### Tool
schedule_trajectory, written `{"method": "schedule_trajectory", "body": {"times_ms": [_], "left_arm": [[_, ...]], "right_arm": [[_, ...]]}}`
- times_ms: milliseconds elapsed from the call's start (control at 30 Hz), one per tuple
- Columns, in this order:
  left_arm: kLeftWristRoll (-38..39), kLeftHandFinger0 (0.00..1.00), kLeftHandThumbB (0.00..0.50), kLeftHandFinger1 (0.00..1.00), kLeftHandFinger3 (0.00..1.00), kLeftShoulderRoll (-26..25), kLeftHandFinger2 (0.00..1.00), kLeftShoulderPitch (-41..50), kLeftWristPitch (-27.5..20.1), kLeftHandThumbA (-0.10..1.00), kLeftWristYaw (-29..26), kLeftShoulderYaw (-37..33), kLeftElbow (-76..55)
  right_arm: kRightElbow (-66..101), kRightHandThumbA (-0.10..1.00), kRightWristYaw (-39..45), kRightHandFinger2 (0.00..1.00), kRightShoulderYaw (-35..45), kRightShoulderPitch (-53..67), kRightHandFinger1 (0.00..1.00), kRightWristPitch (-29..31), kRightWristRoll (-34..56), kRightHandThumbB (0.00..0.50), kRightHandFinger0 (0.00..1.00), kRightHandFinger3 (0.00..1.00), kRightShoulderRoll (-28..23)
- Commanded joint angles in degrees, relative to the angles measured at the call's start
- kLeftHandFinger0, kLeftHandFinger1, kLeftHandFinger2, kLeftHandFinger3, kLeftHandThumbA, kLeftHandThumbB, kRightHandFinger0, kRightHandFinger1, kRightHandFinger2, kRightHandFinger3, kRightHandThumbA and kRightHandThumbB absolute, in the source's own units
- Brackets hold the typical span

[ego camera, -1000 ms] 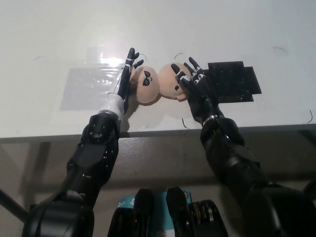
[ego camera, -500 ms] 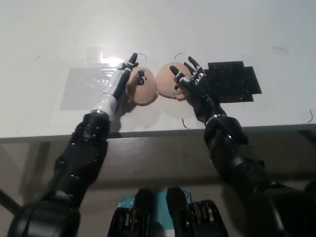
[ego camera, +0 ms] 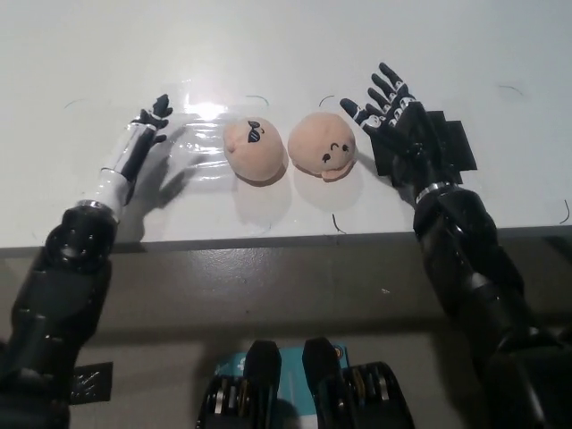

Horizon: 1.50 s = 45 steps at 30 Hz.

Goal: Use both hands to push two dumpling toys together to the middle

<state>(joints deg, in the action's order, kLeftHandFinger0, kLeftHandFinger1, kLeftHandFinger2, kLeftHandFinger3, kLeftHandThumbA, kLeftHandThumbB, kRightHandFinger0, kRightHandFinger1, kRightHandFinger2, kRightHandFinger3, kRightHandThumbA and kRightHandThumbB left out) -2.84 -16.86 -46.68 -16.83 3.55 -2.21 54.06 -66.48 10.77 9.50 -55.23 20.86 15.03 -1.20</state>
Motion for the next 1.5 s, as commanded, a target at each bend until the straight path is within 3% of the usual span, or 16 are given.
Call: {"method": "schedule_trajectory", "body": {"times_ms": [0,133,233,400,500,800,867,967,1167,1267,1333,1367,1400,1467], "left_arm": [[1.99,1.0,0.301,1.0,1.0,-1.64,1.0,-1.5,1.17,1.0,2.6,1.45,-2.5],[1.85,1.0,0.314,1.0,1.0,-1.61,1.0,0.31,2.51,1.0,2.39,2.17,-6.06],[1.7,1.0,0.371,1.0,1.0,-1.59,1.0,3.68,4.84,1.0,2.24,2.68,-14.24],[2.52,1.0,0.289,1.0,1.0,-2.24,1.0,12.06,6.24,1.0,3.15,3.7,-33.82],[4.44,1.0,0.307,1.0,1.0,-1.77,1.0,17.08,8.69,1.0,4.29,4.0,-43.35],[10.47,1.0,0.347,1.0,1.0,-0.52,1.0,29.31,9.48,1.0,5.03,4.58,-63.89],[10.11,1.0,0.363,1.0,1.0,-0.62,1.0,32.22,9.58,1.0,4.7,4.45,-68.15],[10.54,1.0,0.352,1.0,1.0,-1.0,1.0,36.38,7.71,1.0,4.86,4.31,-71.9],[11.91,1.0,0.415,1.0,1.0,-0.28,1.0,46.9,5.1,1.0,3.71,4.82,-79.46],[12.74,1.0,0.414,1.0,1.0,-0.4,1.0,52.44,2.28,1.0,4.11,4.73,-80.82],[13.31,1.0,0.429,1.0,1.0,-0.16,1.0,56.48,0.67,1.0,4.06,5.11,-80.54],[13.45,1.0,0.435,1.0,1.0,0.06,1.0,57.37,0.65,1.0,3.96,5.18,-80.4],[14.22,1.0,0.414,1.0,1.0,0.25,1.0,59.88,0.04,1.0,4.03,5.38,-79.93],[13.88,1.0,0.346,1.0,1.0,0.42,1.0,62.31,-3.22,1.0,4.59,5.67,-76.94]], "right_arm": [[3.43,1.0,2.85,1.0,-0.04,-0.82,1.0,-1.02,0.73,0.239,1.0,1.0,-0.41],[6.34,1.0,2.81,1.0,-0.49,1.38,1.0,-1.41,0.27,0.269,1.0,1.0,-0.3],[14.79,1.0,2.76,1.0,-1.4,5.58,1.0,-3.43,-0.09,0.271,1.0,1.0,-0.19],[34.66,1.0,3.54,1.0,-3.75,15.32,1.0,-4.55,-0.41,0.26,1.0,1.0,-0.13],[44.38,1.0,3.0,1.0,-4.7,20.77,1.0,-5.78,-0.43,0.281,1.0,1.0,-0.02],[70.16,1.0,3.07,1.0,-7.74,33.91,1.0,-8.15,0.27,0.285,1.0,1.0,-0.52],[76.4,1.0,2.77,1.0,-8.48,37.25,1.0,-9.42,0.0,0.311,1.0,1.0,-0.85],[82.25,1.0,2.96,1.0,-9.32,41.6,1.0,-10.25,0.73,0.324,1.0,1.0,-1.41],[87.65,1.0,4.21,1.0,-10.52,50.28,1.0,-8.65,2.15,0.334,1.0,1.0,-2.74],[88.72,1.0,4.09,1.0,-10.95,54.12,1.0,-7.67,2.05,0.342,1.0,1.0,-3.51],[88.71,1.0,3.37,1.0,-11.03,56.91,1.0,-8.01,0.71,0.376,1.0,1.0,-3.83],[87.95,1.0,3.48,1.0,-10.99,57.59,1.0,-7.38,0.91,0.36,1.0,1.0,-4.01],[86.04,1.0,4.02,1.0,-11.14,59.28,1.0,-6.0,1.52,0.346,1.0,1.0,-4.38],[83.3,1.0,3.53,1.0,-11.1,61.18,1.0,-4.78,0.75,0.369,1.0,1.0,-4.65]]}}
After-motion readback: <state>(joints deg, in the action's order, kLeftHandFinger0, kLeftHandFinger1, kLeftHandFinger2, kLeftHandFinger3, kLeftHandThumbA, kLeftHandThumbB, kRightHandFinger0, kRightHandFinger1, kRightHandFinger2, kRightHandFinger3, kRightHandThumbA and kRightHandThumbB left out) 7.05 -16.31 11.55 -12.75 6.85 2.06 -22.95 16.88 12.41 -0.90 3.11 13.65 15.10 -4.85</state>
